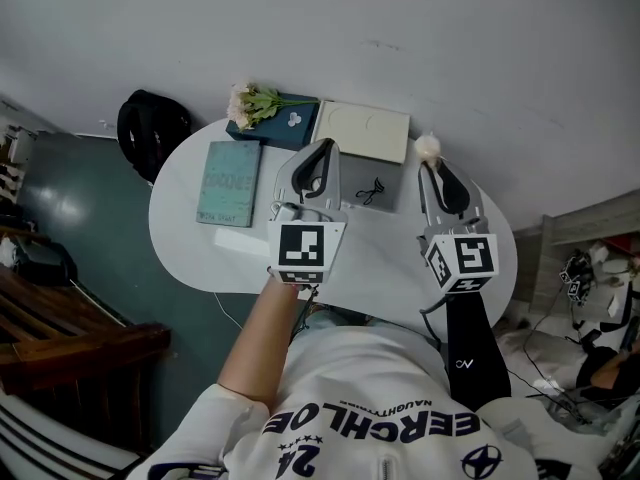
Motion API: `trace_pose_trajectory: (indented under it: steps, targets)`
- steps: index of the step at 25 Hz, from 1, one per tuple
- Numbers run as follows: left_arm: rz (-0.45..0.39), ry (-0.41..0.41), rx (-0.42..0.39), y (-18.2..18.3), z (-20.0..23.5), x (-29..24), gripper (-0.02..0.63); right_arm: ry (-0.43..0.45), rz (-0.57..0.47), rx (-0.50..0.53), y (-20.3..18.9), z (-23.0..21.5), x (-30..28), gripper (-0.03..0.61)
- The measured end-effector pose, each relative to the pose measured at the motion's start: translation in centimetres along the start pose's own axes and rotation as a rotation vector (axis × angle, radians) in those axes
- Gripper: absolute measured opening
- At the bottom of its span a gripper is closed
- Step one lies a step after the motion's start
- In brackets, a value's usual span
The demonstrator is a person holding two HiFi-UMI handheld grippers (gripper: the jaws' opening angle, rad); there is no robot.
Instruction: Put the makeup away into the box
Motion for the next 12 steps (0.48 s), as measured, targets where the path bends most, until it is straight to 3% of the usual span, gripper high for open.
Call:
trace_pose_trajectory:
  steps: [12]
  targets:
    - [0.000,0.018,0.024,-1.6,6.3,-0.1,0.000,0.037,-0.020,-0.011,1.8,4.2,-5.5,0.106]
Point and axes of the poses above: the fingertips, and each gripper's own axes: x backward along the fingers, z to its left, y out of its top, the point moved 1 cm from there along x, backward along the fingers, and after that the axes turned 3 degrees about y, right-handed, at the moved point
